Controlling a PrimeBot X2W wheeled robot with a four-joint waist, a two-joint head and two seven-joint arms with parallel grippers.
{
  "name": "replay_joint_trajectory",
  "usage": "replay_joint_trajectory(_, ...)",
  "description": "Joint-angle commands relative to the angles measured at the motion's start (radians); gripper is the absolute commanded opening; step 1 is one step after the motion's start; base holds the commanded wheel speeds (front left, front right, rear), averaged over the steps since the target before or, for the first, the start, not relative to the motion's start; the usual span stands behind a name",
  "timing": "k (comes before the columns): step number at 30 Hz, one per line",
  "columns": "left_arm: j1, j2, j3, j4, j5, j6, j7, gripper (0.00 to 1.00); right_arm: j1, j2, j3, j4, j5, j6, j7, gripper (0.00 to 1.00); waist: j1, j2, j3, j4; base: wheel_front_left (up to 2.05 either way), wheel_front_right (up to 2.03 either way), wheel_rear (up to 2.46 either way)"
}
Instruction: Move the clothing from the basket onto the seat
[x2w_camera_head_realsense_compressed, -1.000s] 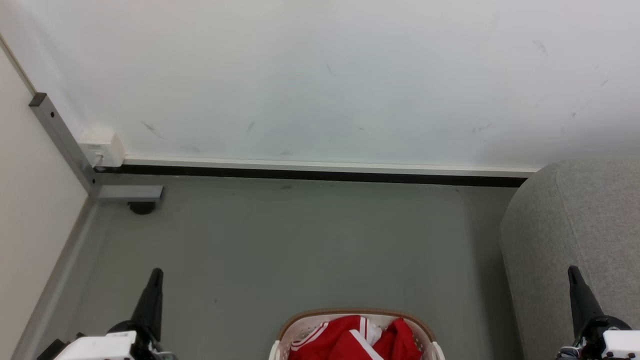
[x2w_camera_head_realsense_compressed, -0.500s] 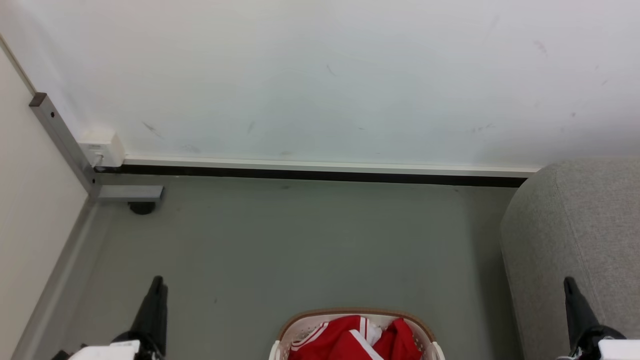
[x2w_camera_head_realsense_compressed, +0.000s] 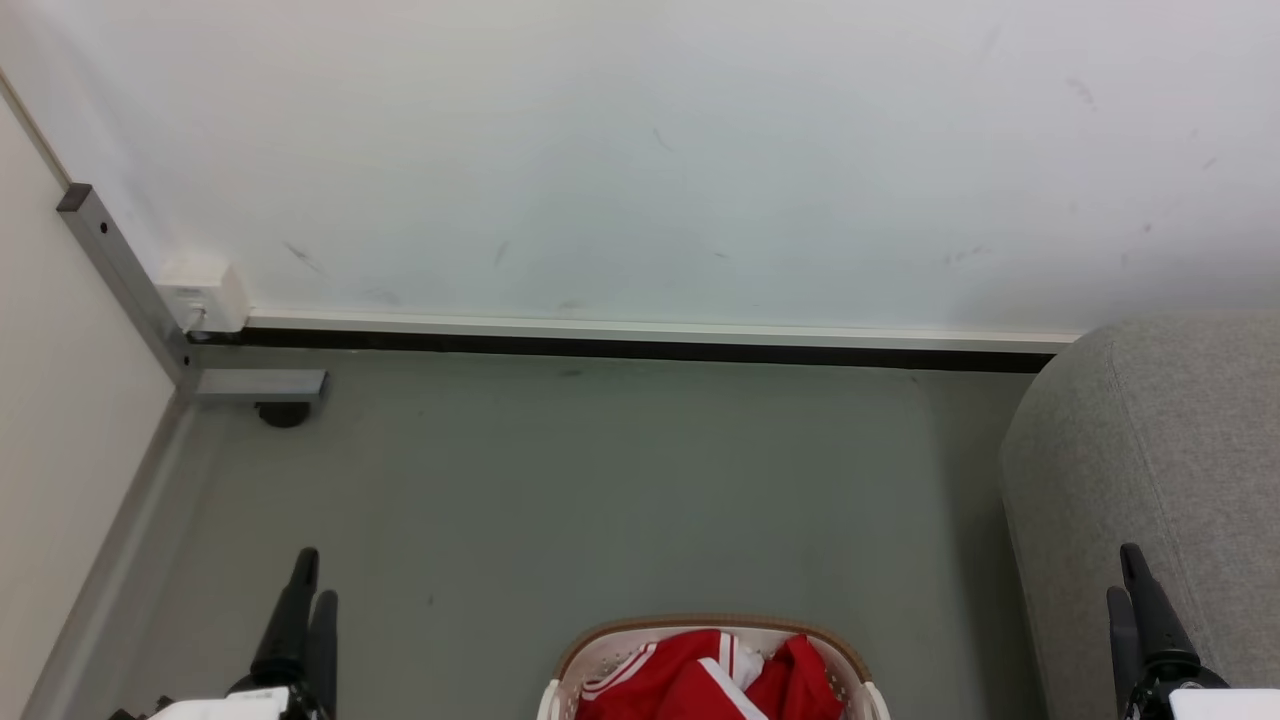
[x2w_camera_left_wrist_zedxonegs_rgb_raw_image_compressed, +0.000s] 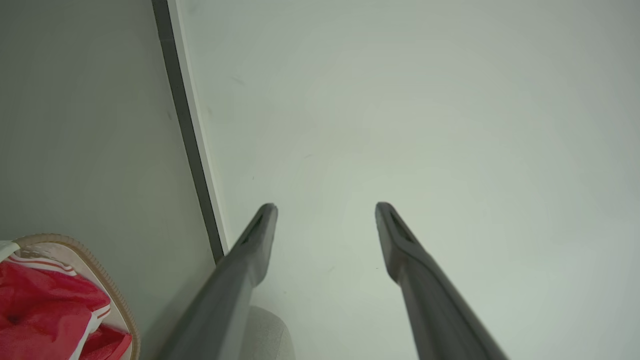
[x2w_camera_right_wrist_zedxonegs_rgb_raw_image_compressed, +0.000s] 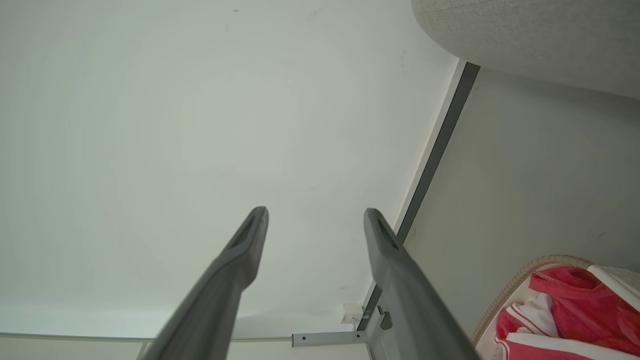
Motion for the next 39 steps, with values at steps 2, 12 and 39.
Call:
replay_joint_trajectory(2,-0.027,0.011,0.001,-0.030,0.034,-0.004,-0.011,1.00,-0.024,-0.009,0.005,-0.030,-0.016,0.000,-0.014,1.00,0.0000,0.0000,0.000,-0.001,0.00,0.00,0.00)
replay_joint_trajectory(12,-0.023,0.012,-0.004,-0.077,0.230,-0.005,-0.055,1.00,-0.024,-0.011,0.018,-0.068,-0.182,0.000,-0.058,1.00,0.0000,0.0000,0.001,-0.006,0.00,0.00,0.00)
replay_joint_trajectory(39,-0.004,0.017,-0.042,-0.112,0.869,0.008,-0.151,1.00,-0.027,-0.015,0.059,-0.068,-0.828,0.001,-0.154,1.00,0.0000,0.0000,-0.001,-0.019,0.00,0.00,0.00)
